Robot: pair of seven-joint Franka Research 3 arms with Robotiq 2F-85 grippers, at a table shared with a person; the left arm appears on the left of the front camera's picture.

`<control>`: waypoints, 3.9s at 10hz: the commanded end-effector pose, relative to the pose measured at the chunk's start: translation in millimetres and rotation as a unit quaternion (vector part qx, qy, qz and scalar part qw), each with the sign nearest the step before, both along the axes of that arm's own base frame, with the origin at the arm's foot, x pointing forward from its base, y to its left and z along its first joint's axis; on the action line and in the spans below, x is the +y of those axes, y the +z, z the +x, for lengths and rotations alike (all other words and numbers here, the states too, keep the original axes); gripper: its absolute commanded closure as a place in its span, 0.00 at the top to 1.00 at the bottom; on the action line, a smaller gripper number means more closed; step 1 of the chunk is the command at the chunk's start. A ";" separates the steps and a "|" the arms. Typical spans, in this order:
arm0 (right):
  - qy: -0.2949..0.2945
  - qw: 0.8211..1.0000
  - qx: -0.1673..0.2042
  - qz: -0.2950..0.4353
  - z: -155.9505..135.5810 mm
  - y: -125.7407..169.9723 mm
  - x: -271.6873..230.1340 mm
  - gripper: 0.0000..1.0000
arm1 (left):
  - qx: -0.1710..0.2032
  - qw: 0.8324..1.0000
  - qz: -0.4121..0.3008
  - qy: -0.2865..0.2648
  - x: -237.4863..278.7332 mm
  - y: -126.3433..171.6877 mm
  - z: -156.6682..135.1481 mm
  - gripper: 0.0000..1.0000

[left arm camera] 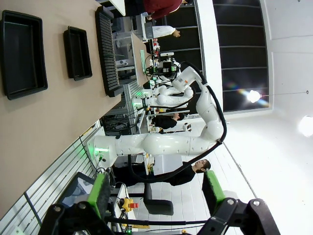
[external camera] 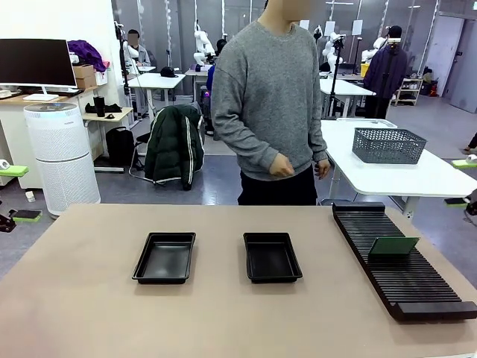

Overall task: Inspect and transfer BCBs to ESD trays.
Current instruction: Pick up the Blank PCB from the PCB Rack and place it in the left ESD tray.

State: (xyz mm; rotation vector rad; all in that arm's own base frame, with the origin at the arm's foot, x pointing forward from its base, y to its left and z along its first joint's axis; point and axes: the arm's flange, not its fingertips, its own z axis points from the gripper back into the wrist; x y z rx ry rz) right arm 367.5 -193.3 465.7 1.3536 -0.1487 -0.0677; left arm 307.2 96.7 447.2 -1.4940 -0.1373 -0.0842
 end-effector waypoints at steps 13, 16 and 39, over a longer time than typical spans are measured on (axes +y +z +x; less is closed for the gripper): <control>0.381 0.697 -0.413 -0.445 38.0 216.0 79.1 1.00 | -0.001 1.000 0.002 0.000 1.1 0.7 -1.2 1.00; 0.470 0.580 -0.473 -0.468 38.6 211.5 90.8 1.00 | -0.001 1.000 0.002 0.000 1.1 0.7 -1.2 1.00; 0.516 0.528 -0.492 -0.461 86.2 65.0 109.7 1.00 | -0.001 1.000 0.002 0.000 1.1 0.7 -1.2 1.00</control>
